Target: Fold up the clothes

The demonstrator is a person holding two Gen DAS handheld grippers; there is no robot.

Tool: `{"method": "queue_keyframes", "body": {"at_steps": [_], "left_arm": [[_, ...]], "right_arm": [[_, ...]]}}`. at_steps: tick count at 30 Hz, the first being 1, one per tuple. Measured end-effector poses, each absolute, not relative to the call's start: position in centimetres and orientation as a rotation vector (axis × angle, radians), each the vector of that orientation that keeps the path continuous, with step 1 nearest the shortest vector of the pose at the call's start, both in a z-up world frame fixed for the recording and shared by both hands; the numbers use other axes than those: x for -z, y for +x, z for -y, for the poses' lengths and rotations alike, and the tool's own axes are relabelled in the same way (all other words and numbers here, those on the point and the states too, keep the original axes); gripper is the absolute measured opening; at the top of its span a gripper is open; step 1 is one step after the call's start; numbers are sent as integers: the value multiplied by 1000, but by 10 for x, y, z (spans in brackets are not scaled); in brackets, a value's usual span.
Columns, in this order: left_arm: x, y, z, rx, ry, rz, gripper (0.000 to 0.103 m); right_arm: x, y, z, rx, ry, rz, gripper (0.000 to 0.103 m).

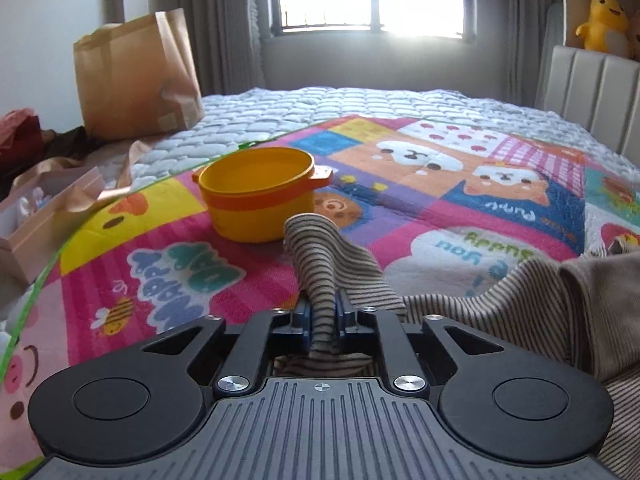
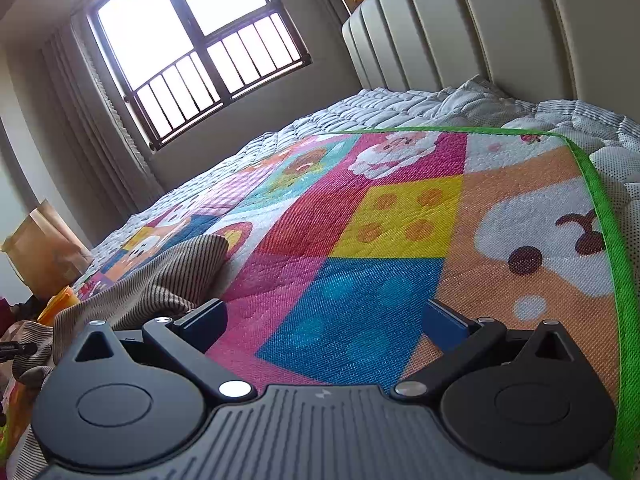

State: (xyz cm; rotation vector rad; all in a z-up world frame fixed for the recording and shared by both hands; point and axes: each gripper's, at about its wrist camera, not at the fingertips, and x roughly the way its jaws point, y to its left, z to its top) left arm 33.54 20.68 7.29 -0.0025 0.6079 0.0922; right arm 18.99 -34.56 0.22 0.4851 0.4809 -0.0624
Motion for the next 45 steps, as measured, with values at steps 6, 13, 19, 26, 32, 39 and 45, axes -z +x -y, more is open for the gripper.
{"method": "queue_keyframes", "body": {"at_steps": [6, 13, 19, 26, 32, 39, 45], "left_arm": [[-162, 312, -181, -16, -79, -435, 9], [-212, 310, -70, 209, -86, -371, 8], [-186, 329, 29, 325, -46, -442, 9], [-138, 343, 75, 376, -51, -551, 20], [-133, 339, 68, 376, -43, -554, 39], [-107, 305, 15, 315, -31, -590, 64], [-74, 277, -30, 223, 58, -607, 77]], "right_arm": [[-1, 187, 352, 48, 523, -460, 103], [0, 184, 356, 33, 559, -437, 103], [2, 182, 360, 18, 591, -420, 103], [3, 182, 362, 13, 601, -415, 103], [4, 183, 362, 9, 607, -417, 103], [2, 189, 361, 3, 586, -469, 103], [-7, 205, 345, 12, 451, -587, 103]]}}
